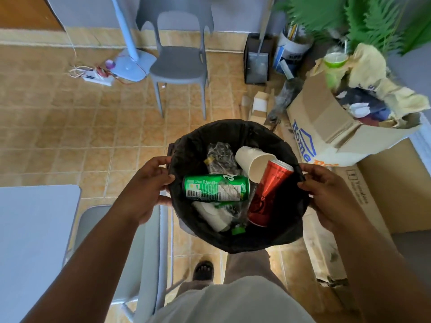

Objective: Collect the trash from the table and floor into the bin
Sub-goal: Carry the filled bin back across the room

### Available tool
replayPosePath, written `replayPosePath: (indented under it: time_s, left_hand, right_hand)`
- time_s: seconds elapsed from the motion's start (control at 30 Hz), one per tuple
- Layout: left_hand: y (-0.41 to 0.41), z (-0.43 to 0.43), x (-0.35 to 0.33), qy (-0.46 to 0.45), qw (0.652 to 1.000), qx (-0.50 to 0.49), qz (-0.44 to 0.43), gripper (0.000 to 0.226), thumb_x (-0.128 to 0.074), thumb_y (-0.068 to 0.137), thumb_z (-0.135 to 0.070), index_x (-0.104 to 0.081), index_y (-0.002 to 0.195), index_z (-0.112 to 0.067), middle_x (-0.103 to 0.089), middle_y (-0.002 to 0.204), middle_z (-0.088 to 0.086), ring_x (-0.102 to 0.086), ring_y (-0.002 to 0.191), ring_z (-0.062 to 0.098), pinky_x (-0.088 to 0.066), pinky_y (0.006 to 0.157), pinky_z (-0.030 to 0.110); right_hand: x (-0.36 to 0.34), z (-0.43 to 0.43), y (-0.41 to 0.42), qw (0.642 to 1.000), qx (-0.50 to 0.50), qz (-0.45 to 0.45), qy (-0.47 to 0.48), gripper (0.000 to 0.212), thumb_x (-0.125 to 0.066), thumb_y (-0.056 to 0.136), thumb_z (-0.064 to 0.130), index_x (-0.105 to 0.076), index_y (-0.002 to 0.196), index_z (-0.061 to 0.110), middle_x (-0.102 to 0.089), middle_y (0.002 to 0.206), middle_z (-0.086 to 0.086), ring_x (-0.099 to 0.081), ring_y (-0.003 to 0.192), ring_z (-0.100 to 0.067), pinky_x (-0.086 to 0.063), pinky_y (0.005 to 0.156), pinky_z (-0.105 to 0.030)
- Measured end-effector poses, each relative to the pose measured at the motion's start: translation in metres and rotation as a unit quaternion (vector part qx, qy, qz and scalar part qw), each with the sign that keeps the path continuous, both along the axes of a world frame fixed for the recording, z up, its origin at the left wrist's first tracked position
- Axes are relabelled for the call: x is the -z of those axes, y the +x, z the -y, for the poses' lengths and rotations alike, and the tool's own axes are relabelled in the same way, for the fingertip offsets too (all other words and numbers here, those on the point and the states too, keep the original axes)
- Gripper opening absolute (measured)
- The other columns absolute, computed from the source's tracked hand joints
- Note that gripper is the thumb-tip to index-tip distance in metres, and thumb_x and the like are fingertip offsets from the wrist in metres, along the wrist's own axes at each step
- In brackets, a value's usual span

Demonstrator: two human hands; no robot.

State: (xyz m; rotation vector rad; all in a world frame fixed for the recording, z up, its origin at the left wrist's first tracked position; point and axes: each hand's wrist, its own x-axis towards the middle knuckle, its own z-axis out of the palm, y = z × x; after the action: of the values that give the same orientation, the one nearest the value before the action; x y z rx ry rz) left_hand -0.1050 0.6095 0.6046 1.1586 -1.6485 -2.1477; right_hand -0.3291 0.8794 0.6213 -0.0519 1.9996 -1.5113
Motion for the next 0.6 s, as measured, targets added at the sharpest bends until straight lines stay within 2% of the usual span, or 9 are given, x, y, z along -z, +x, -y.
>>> replayPosePath:
  time_s: [0.07, 0.17, 0.3, 0.4, 0.5, 0.6]
  left_hand:
    - [-0.021, 0.012, 0.002, -0.003, 1.000, -0.017, 0.007, 0.037, -0.044, 0.094, 0.006, -0.062, 0.116, -0.019, -0.064, 0.076, 0.001, -0.059, 0.073, 0.022, -0.056, 0.060, 0.042]
    - [-0.050, 0.029, 0.001, 0.002, 0.999, -0.050, 0.012, 0.037, -0.044, 0.095, 0.006, -0.060, 0.119, -0.016, -0.065, 0.077, 0.004, -0.058, 0.075, 0.025, -0.055, 0.060, 0.041]
    - [-0.083, 0.048, -0.002, 0.000, 0.995, -0.101, 0.020, 0.038, -0.045, 0.095, 0.006, -0.061, 0.118, -0.018, -0.065, 0.079, 0.006, -0.061, 0.073, 0.023, -0.055, 0.056, 0.038]
    - [-0.104, 0.063, -0.002, 0.003, 0.989, -0.148, 0.004, 0.038, -0.045, 0.094, 0.007, -0.062, 0.115, -0.020, -0.063, 0.078, 0.005, -0.062, 0.069, 0.019, -0.054, 0.051, 0.035]
    - [-0.116, 0.077, 0.000, 0.007, 0.984, -0.179, 0.008, 0.038, -0.046, 0.094, 0.006, -0.062, 0.116, -0.020, -0.061, 0.081, 0.007, -0.061, 0.070, 0.019, -0.054, 0.054, 0.036]
    - [-0.122, 0.099, -0.003, 0.009, 0.979, -0.203, 0.014, 0.038, -0.047, 0.094, 0.006, -0.062, 0.116, -0.021, -0.059, 0.082, 0.008, -0.060, 0.073, 0.020, -0.055, 0.055, 0.036]
  right_hand:
    - [0.006, 0.022, -0.032, 1.000, -0.022, 0.004, 0.001, 0.043, -0.050, 0.090, -0.011, -0.070, 0.100, 0.026, -0.073, 0.078, 0.009, -0.067, 0.083, -0.015, -0.051, 0.069, -0.032]
    - [0.010, 0.055, -0.078, 0.998, -0.065, 0.006, -0.003, 0.044, -0.051, 0.089, -0.010, -0.071, 0.098, 0.028, -0.073, 0.079, 0.005, -0.067, 0.087, -0.020, -0.052, 0.072, -0.034]
    - [0.007, 0.101, -0.137, 0.992, -0.124, 0.000, -0.020, 0.046, -0.053, 0.088, -0.009, -0.073, 0.097, 0.032, -0.066, 0.101, -0.019, -0.065, 0.094, -0.027, -0.050, 0.077, -0.042]
    - [0.006, 0.141, -0.179, 0.983, -0.181, -0.002, -0.035, 0.047, -0.053, 0.087, -0.009, -0.073, 0.105, 0.029, -0.060, 0.116, -0.027, -0.064, 0.096, -0.031, -0.048, 0.079, -0.044]
    - [0.007, 0.180, -0.206, 0.977, -0.212, -0.006, -0.031, 0.048, -0.053, 0.087, -0.009, -0.074, 0.101, 0.031, -0.063, 0.111, -0.025, -0.064, 0.093, -0.027, -0.048, 0.077, -0.041]
    - [0.010, 0.226, -0.225, 0.973, -0.228, 0.008, -0.031, 0.048, -0.055, 0.088, -0.008, -0.075, 0.096, 0.036, -0.064, 0.100, -0.014, -0.064, 0.088, -0.024, -0.049, 0.070, -0.036]
